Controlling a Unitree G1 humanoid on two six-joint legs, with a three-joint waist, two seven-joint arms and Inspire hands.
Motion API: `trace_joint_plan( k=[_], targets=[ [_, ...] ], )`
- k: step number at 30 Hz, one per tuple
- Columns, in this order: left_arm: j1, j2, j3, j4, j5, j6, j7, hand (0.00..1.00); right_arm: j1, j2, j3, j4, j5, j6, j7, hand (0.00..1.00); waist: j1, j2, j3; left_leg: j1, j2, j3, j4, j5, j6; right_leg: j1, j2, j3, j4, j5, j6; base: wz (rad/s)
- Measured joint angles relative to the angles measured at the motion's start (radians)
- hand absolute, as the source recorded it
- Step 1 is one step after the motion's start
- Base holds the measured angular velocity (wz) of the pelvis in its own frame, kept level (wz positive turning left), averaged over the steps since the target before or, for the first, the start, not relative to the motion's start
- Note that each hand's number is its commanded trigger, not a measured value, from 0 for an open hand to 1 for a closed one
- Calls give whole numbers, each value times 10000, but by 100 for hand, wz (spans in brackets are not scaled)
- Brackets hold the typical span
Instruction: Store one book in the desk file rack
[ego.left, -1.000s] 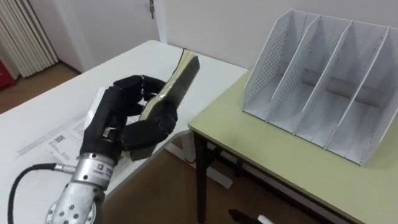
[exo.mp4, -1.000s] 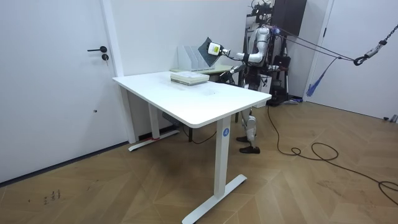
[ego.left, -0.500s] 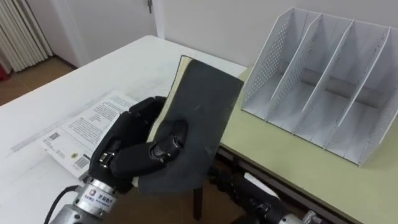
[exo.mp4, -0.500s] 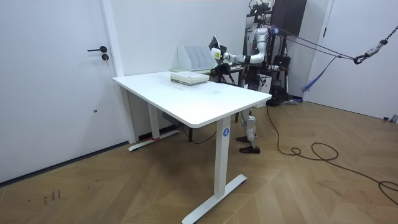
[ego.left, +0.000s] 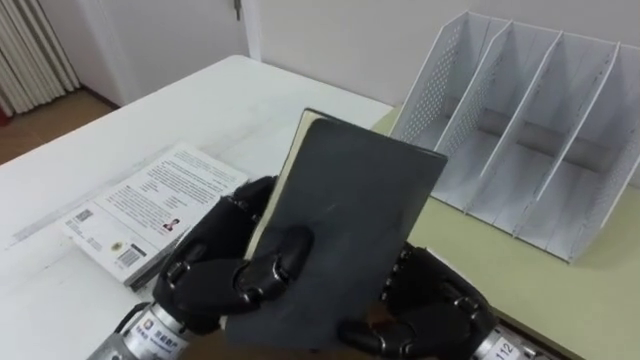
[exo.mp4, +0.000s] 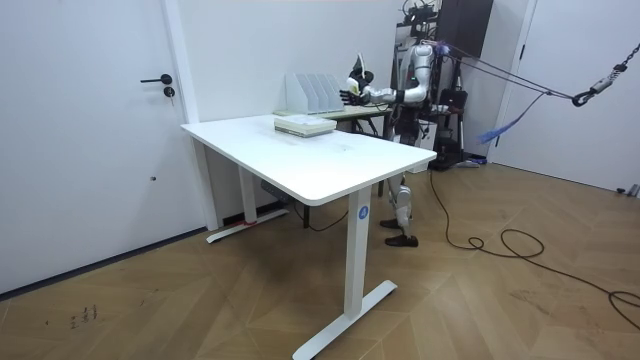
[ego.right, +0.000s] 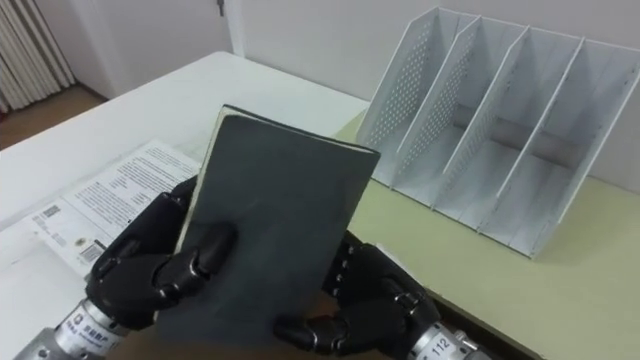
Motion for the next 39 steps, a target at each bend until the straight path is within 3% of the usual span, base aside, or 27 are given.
trace_joint_plan(
  k=[5,6,7,8,9,13,17,26,27,28,30,31,39],
  targets=[
    [1,301,3,4,-5,242,-273,100,22,-36,216,-209,1429,225,392,0,10,259,-126,-146,7,55,57,-3,4,-240,0,70,200,10,-8,-4],
    [-1,304,2,4,-5,287,-401,100,22,-47,315,-213,1600,268,498,9,58,303,-143,-137,12,72,57,-3,3,-254,3,82,223,5,-16,-4],
    [0,302,2,5,-3,343,-511,100,23,-42,360,-217,1705,368,627,26,61,328,-147,-132,14,74,77,-3,3,-263,6,92,214,-2,-27,-4],
    [-1,302,2,5,-4,383,-562,100,23,-43,380,-217,1785,406,683,55,62,335,-147,-132,15,72,82,-3,3,-266,6,94,201,-5,-31,0],
    [0,300,0,5,-4,476,-657,100,22,-37,411,-220,1913,441,788,100,66,348,-149,-132,19,69,86,-3,3,-268,9,95,208,-6,-33,0],
    [-6,301,1,84,-4,578,-780,100,23,-44,556,-497,2225,659,842,100,136,408,-120,-133,20,69,94,-6,1,-315,7,99,310,-10,-40,0],
    [-15,299,-105,214,-61,648,-938,100,19,-159,539,-509,2237,656,438,100,254,445,-140,-192,11,70,132,-9,2,-386,0,140,385,-12,-43,0],
    [-69,430,-200,744,-89,721,-736,100,19,-829,738,-539,2237,866,156,100,424,474,-127,-163,15,248,136,-8,2,-432,8,300,528,-24,-48,-6],
    [-104,482,-206,743,-89,721,-738,92,19,-834,752,-545,2237,866,156,100,435,443,-110,-167,15,247,133,-8,2,-444,9,301,531,-25,-49,0],
    [-124,529,-207,742,-95,721,-754,73,18,-831,757,-549,2238,866,154,100,437,404,-93,-170,18,251,124,-8,2,-457,11,304,543,-28,-52,0],
    [-138,587,-207,741,-102,721,-759,11,12,-828,776,-550,2238,866,152,100,472,345,-100,-192,23,271,117,-8,2,-515,14,318,573,-36,-60,-2],
    [-138,596,-207,735,-101,721,-764,0,12,-830,778,-550,2238,866,151,100,497,293,-115,-220,24,281,118,-8,1,-588,13,322,616,-39,-65,-3],
    [-145,675,-221,837,-236,719,-750,0,17,-820,774,-553,2329,863,180,100,500,-57,-87,-228,28,320,143,-6,-1,-561,6,329,698,-46,-72,0]
  ],
)
